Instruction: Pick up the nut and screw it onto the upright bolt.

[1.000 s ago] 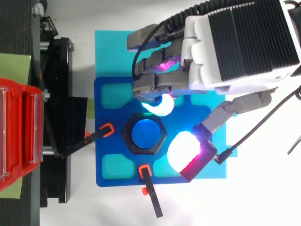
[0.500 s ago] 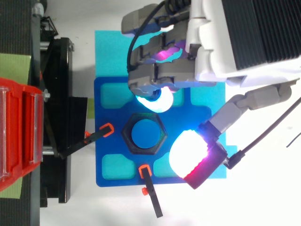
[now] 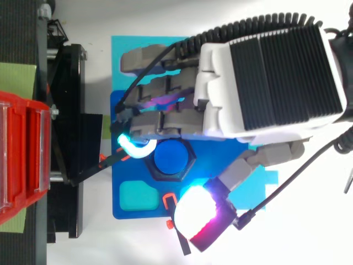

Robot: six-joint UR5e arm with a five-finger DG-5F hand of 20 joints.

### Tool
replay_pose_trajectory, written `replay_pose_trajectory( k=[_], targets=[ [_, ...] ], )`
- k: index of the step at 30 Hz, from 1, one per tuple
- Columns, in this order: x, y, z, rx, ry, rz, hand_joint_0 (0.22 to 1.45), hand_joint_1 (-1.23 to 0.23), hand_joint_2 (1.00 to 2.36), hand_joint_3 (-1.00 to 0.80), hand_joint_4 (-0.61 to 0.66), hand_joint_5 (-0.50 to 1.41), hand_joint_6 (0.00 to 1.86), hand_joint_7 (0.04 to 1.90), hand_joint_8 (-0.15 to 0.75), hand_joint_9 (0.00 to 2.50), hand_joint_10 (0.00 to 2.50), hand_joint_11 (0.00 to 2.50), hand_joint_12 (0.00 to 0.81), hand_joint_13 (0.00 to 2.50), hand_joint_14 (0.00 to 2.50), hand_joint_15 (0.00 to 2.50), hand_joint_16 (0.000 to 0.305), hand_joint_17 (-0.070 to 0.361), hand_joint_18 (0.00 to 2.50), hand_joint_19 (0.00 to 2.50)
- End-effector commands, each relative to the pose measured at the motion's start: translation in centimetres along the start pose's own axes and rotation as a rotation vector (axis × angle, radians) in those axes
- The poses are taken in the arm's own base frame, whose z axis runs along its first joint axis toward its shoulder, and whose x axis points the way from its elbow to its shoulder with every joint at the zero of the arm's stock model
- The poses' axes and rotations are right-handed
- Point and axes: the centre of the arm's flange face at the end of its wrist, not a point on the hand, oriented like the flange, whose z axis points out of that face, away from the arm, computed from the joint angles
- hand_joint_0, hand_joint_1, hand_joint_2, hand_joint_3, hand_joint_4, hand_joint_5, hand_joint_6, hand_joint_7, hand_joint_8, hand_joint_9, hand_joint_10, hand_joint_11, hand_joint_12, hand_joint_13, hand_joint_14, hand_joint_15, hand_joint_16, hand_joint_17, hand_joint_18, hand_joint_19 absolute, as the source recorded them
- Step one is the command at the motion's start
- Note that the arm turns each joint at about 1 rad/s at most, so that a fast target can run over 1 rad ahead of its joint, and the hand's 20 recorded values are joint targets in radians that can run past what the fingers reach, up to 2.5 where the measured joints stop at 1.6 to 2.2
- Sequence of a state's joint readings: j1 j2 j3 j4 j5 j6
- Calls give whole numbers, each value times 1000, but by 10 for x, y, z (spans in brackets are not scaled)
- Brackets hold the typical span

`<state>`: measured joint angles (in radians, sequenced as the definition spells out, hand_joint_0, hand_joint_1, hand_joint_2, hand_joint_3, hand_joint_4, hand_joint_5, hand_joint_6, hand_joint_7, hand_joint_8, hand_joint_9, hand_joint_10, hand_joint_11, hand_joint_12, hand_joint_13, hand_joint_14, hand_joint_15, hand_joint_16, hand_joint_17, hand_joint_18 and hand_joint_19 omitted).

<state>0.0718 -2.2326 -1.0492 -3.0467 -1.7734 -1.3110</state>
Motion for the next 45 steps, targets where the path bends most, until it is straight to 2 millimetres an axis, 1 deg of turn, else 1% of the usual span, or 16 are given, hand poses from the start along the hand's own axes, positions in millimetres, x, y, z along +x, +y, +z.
replay_pose_trajectory(
  k=[1,6,7,11,22,34,40,45],
  targets=[
    [2,6,3,0,-7,-4,487,-201,1000,-500,249,-96,502,719,254,909,0,0,277,553,0,0,25,56,154,0],
    [6,8,4,-1,-4,-7,480,-182,1000,-500,233,-107,502,683,251,844,0,0,293,491,0,0,28,62,84,0],
    [14,7,3,3,5,-3,479,-180,1000,-500,238,-109,502,685,252,839,0,0,295,482,0,0,28,63,77,0],
    [20,7,4,3,-11,-2,478,-170,1000,-500,240,-111,502,684,252,819,0,0,296,469,0,0,29,65,62,0],
    [21,8,5,0,-12,-2,477,-157,1000,-500,242,-104,502,729,253,803,0,0,300,451,0,0,29,66,37,0],
    [21,3,1,-9,5,-13,479,-150,1000,-500,243,-102,502,754,259,791,0,0,303,444,0,0,30,66,30,0],
    [26,-3,-3,0,12,-12,484,-155,1000,-500,260,-91,503,834,264,797,0,0,301,447,0,0,29,65,32,0],
    [30,-5,-5,-1,15,-10,490,-163,1000,-500,285,-78,504,936,267,810,0,0,296,458,0,0,28,63,40,0]
  ],
)
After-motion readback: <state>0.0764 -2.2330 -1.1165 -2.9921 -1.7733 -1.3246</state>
